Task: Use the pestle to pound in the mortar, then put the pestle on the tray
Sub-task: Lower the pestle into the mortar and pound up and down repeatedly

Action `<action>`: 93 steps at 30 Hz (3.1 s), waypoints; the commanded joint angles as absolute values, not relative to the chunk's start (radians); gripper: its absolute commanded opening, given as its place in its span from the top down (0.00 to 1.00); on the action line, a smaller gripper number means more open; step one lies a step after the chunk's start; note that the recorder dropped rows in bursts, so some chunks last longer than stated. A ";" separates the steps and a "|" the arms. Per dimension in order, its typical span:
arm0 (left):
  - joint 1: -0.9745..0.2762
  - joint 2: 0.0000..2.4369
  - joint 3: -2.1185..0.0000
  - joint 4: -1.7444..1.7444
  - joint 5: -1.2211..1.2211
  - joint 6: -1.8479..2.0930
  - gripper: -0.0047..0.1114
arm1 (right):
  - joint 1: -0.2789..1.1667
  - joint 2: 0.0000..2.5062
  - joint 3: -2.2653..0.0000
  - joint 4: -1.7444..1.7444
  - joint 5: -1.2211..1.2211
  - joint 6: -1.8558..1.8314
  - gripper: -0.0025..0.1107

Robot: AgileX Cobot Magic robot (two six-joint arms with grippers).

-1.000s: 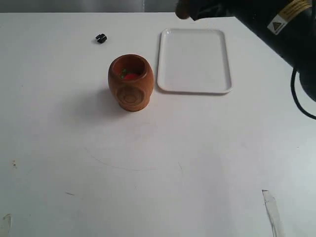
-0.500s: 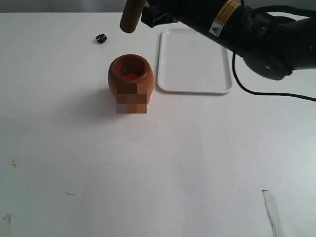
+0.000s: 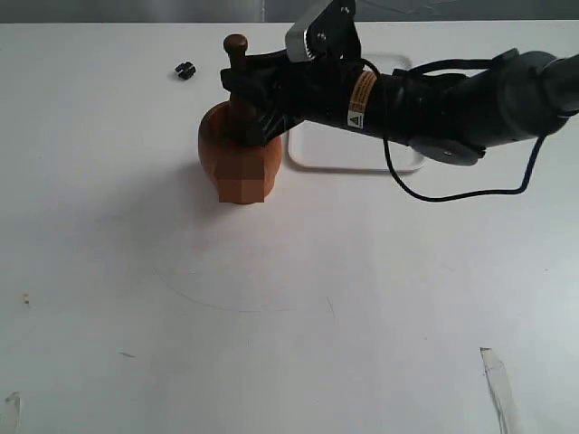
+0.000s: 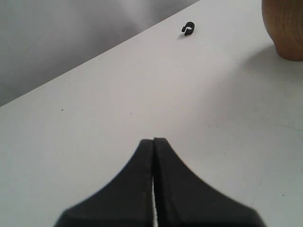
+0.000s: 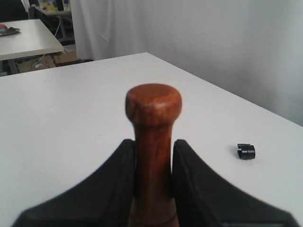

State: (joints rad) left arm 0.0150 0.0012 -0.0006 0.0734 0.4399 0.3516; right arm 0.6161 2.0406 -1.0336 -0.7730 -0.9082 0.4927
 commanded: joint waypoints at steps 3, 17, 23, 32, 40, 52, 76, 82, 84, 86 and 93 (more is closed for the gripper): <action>0.007 0.000 0.000 0.066 0.437 0.343 0.96 | 0.619 2.109 -1.027 -0.802 -0.876 0.446 0.98; 0.007 0.000 0.000 0.066 0.437 0.343 0.96 | 0.619 1.850 -1.027 -0.767 -0.911 0.401 0.98; 0.007 0.000 0.000 0.066 0.437 0.343 0.96 | 0.619 1.883 -1.027 -0.767 -0.914 0.416 0.98; 0.007 0.000 0.000 0.066 0.437 0.343 0.96 | 0.619 2.119 -1.027 -0.769 -0.960 0.464 0.98; 0.007 0.000 0.000 0.066 0.437 0.343 0.96 | 0.619 2.090 -1.027 -0.800 -0.982 0.462 0.98; 0.007 0.000 0.000 0.066 0.437 0.343 0.96 | 0.619 1.848 -1.027 -0.814 -0.969 0.527 0.98; 0.007 0.000 0.000 0.066 0.437 0.343 0.96 | 0.668 1.776 -1.027 -0.732 -0.877 0.396 0.98; 0.007 0.000 0.000 0.066 0.437 0.343 0.96 | 0.668 1.978 -1.027 -0.737 -0.853 0.392 0.98; 0.007 0.000 0.000 0.066 0.437 0.343 0.96 | 0.668 2.052 -1.027 -0.737 -0.869 0.392 0.98; 0.007 0.000 0.000 0.066 0.437 0.343 0.96 | 0.668 2.100 -1.027 -0.738 -0.910 0.392 0.98; 0.007 0.000 0.000 0.066 0.437 0.343 0.96 | 0.668 1.982 -1.027 -0.730 -0.957 0.381 0.98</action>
